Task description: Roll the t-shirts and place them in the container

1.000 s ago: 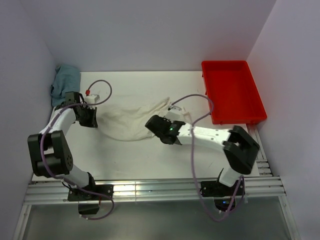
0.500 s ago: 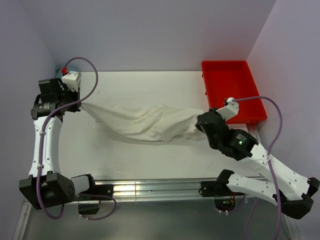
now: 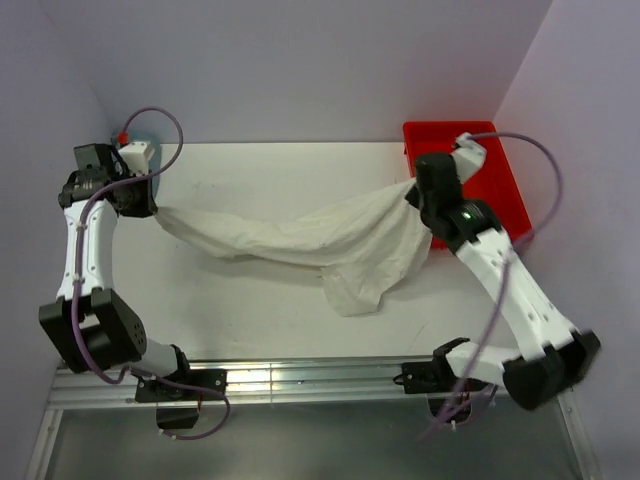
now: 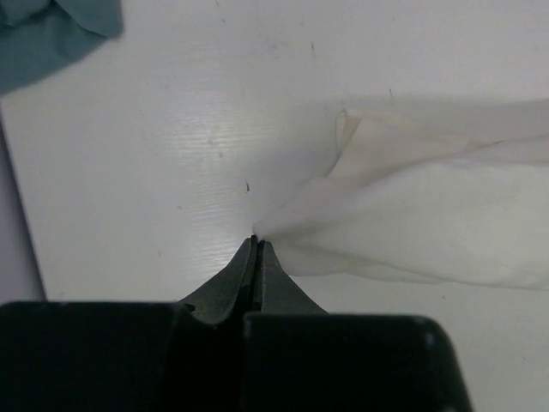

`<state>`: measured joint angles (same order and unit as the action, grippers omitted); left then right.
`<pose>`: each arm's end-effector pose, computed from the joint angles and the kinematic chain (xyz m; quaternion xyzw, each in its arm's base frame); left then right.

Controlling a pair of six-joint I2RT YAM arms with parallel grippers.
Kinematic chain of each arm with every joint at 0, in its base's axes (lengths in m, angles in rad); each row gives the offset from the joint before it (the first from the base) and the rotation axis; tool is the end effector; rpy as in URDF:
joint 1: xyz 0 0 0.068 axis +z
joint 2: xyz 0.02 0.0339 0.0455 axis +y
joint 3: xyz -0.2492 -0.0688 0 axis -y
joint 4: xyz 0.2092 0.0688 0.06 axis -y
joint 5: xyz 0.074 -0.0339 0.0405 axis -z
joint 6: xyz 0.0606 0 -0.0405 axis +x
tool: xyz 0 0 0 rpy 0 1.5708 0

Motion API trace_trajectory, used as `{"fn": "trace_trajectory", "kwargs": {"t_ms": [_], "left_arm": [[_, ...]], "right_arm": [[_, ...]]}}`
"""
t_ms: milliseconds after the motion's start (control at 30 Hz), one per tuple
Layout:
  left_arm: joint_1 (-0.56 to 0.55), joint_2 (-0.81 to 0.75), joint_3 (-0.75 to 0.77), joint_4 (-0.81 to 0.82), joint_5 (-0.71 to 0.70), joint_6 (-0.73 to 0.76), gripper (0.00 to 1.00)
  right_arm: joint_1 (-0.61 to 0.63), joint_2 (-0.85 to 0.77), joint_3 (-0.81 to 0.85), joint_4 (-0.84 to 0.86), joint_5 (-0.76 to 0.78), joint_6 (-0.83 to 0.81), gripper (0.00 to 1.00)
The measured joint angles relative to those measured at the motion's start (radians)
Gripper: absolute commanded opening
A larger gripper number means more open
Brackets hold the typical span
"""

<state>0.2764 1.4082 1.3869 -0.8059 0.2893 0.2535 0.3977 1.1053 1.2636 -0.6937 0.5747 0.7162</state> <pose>0.2736 0.0596 0.3177 0.0418 0.9225 -0.0355 0.3821 0.2088 0.0520 0.3647 0.2706 0.8005 0.0418 0.5330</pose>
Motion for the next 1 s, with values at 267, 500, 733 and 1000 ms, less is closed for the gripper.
{"fn": "trace_trajectory", "kwargs": {"t_ms": [267,500,733,1000], "left_arm": [[0.000,0.255,-0.003,0.015,0.026,0.009,0.00],[0.000,0.375,-0.003,0.068,0.009,0.011,0.00],[0.000,0.390,-0.009,0.096,0.008,0.014,0.00],[0.000,0.390,-0.013,0.108,0.010,0.014,0.00]], "right_arm": [[-0.010,0.533,0.026,0.116,-0.203,-0.048,0.00],[-0.010,0.638,0.092,0.102,-0.228,-0.053,0.66],[-0.012,0.382,-0.071,0.114,-0.183,-0.019,0.65],[-0.017,0.140,-0.462,0.236,-0.266,0.059,0.38]]}}
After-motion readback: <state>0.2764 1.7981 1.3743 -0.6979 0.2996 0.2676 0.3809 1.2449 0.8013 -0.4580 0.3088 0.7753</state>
